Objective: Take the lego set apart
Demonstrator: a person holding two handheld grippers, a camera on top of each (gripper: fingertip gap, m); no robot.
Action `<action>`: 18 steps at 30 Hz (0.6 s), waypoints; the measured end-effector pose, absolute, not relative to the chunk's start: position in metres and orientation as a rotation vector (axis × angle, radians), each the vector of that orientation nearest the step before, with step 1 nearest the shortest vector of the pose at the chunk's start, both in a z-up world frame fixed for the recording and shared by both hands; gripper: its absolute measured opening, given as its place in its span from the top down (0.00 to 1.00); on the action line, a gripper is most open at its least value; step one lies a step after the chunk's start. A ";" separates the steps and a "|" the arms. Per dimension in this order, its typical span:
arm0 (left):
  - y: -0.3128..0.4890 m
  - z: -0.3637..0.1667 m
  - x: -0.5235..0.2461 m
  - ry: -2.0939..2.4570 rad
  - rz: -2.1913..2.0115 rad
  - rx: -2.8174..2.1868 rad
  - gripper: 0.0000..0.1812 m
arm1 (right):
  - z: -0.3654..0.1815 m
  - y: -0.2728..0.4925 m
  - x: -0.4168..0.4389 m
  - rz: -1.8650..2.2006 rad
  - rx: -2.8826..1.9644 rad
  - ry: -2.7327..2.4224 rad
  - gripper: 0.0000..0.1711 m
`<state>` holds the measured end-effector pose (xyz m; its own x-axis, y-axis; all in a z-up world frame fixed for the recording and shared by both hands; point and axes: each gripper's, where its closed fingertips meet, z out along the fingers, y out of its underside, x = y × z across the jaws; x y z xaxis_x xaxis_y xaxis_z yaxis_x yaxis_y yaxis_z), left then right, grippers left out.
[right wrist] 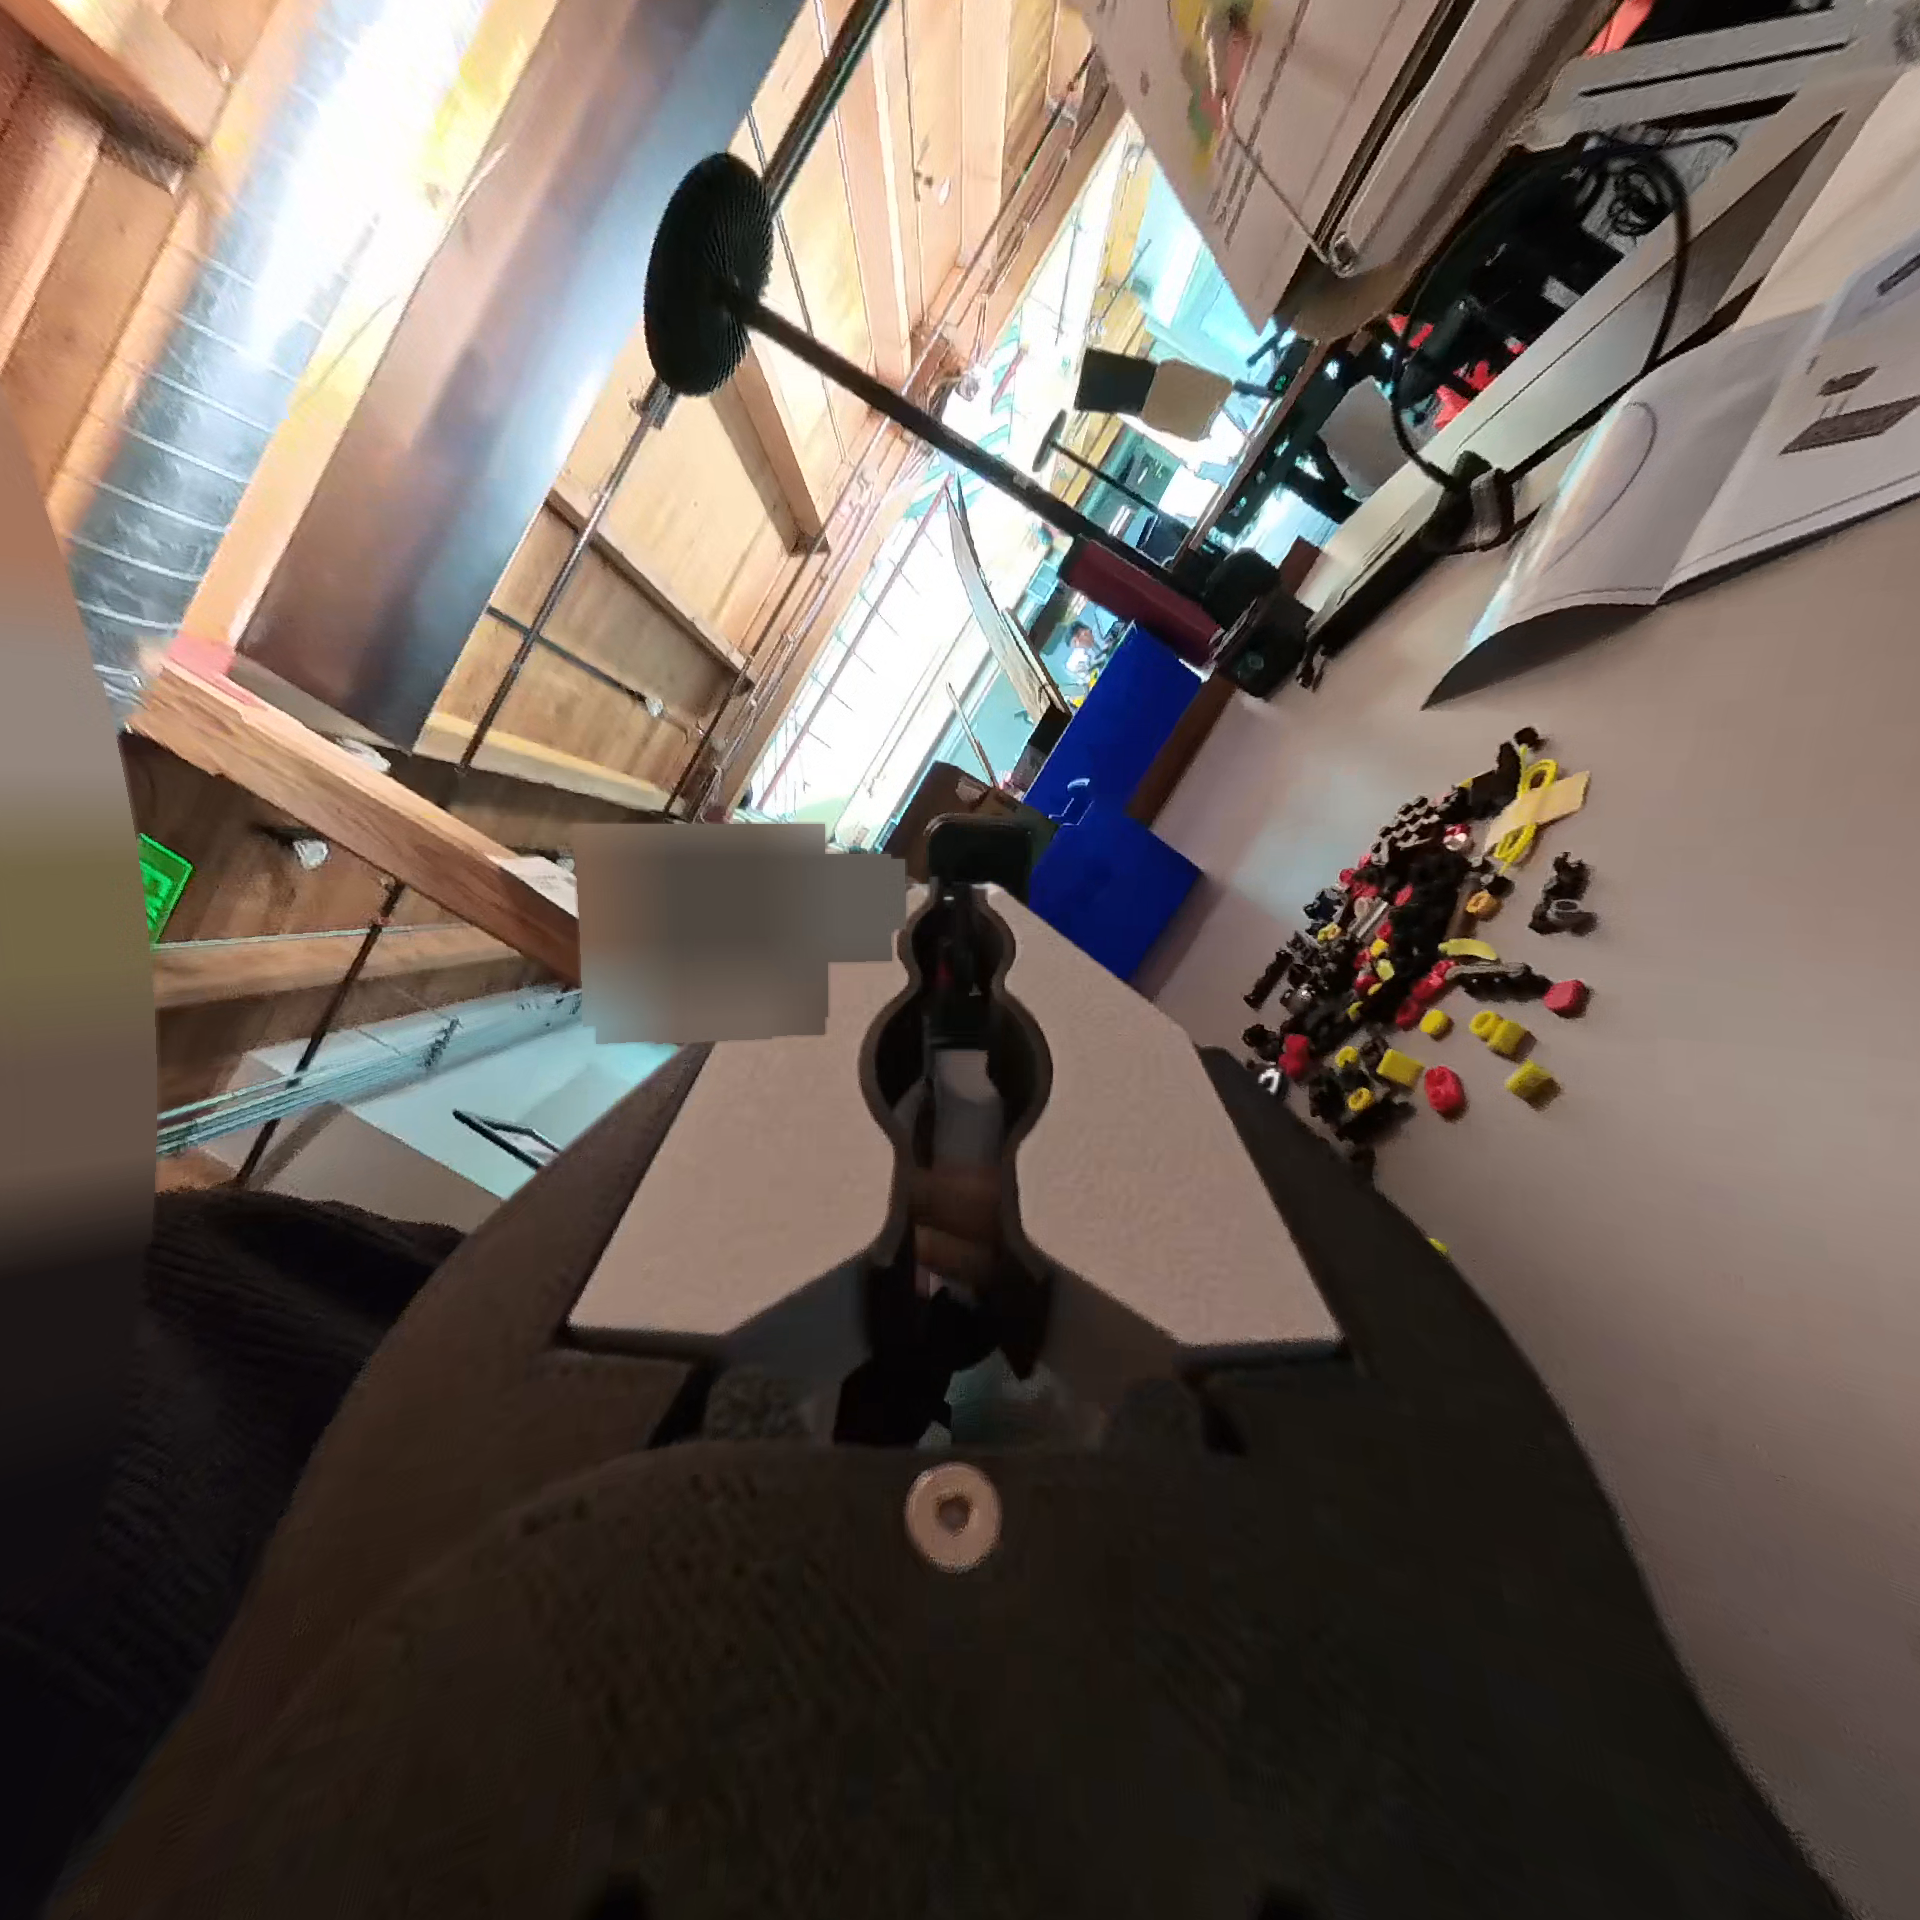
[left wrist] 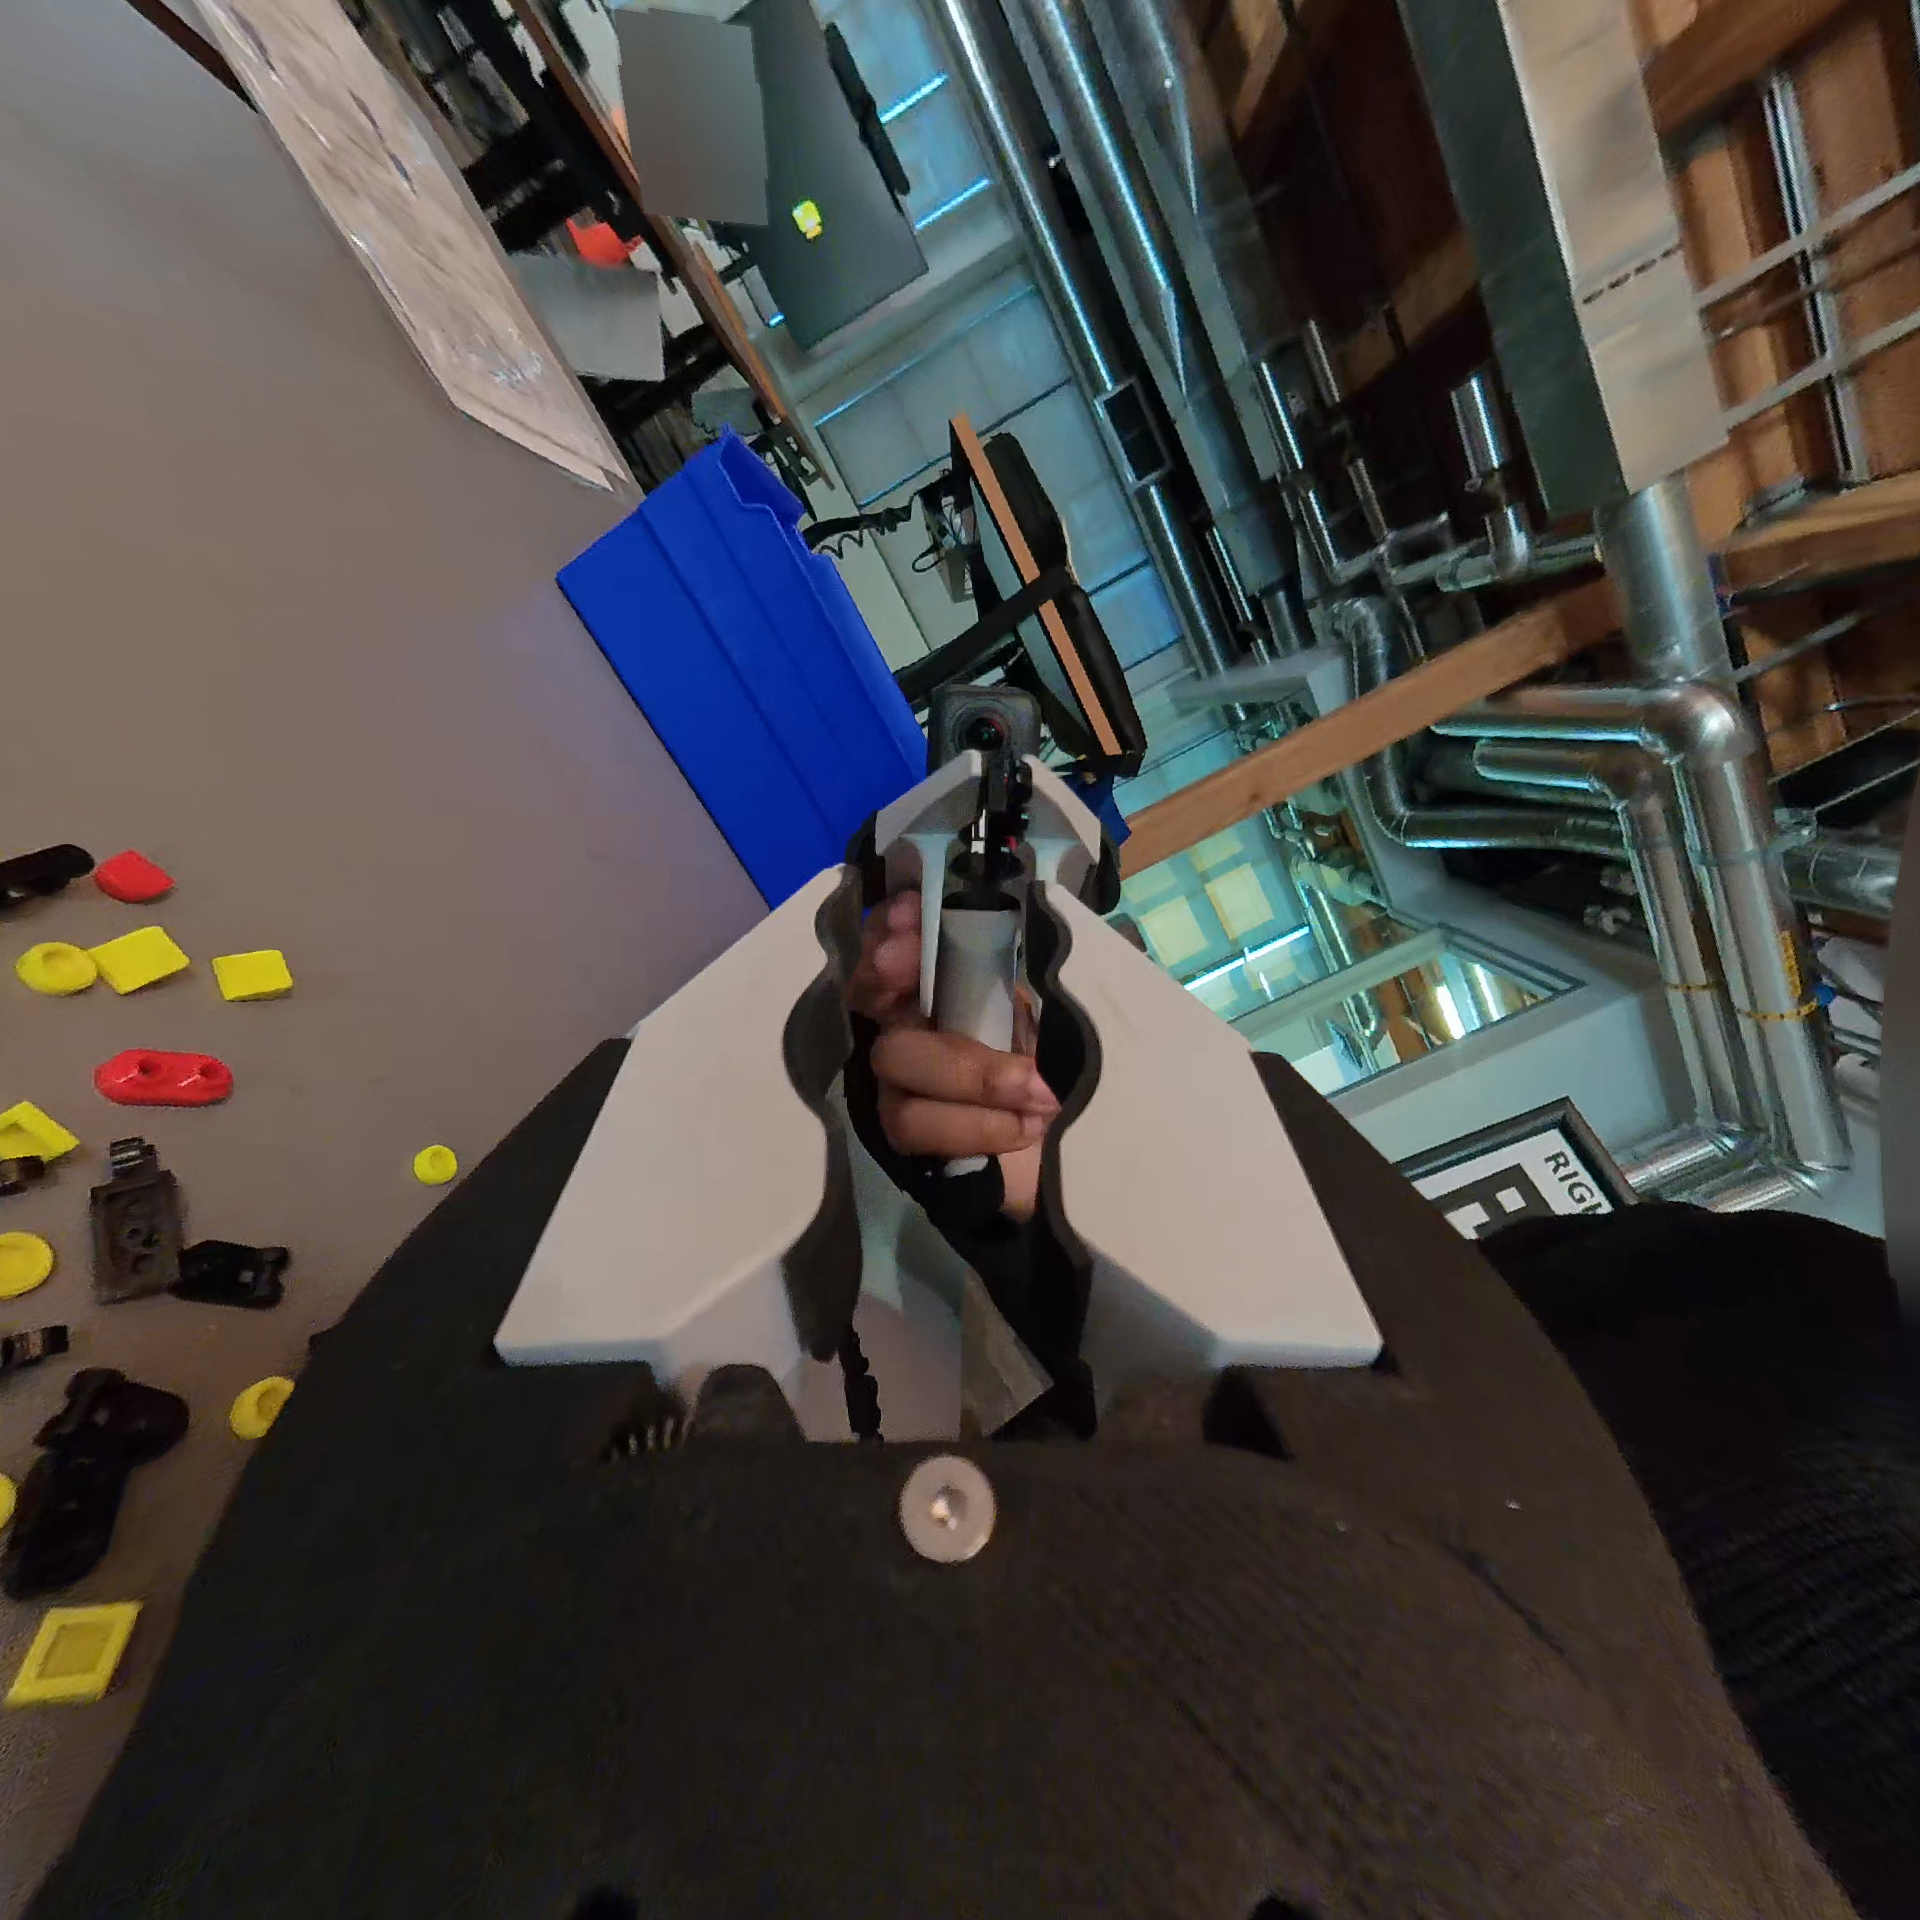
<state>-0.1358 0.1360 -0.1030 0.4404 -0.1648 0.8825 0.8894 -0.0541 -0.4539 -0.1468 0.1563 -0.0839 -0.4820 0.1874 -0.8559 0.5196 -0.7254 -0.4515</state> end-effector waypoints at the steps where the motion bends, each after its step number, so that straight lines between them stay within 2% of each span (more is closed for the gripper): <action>1: 0.138 -0.103 -0.133 -0.707 -0.983 -1.355 0.85 | -0.085 0.155 -0.147 -2.307 1.470 1.039 0.98; 4: 0.142 -0.103 -0.127 -0.700 -0.973 -1.365 0.88 | -0.084 0.148 -0.146 -2.311 1.462 1.037 0.98; 7: 0.140 -0.098 -0.128 -0.678 -0.973 -1.344 1.00 | -0.086 0.144 -0.146 -2.305 1.479 1.046 0.98; 18: 0.127 -0.090 -0.153 -0.743 -0.939 -1.216 1.00 | -0.096 0.133 -0.144 -2.240 1.479 1.121 0.98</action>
<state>-0.1527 0.1270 -0.0901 0.4409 -0.1930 0.8765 0.8974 0.0795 -0.4339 -0.1438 0.1332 -0.0959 -0.4628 0.2091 -0.8615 0.5642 -0.6800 -0.4682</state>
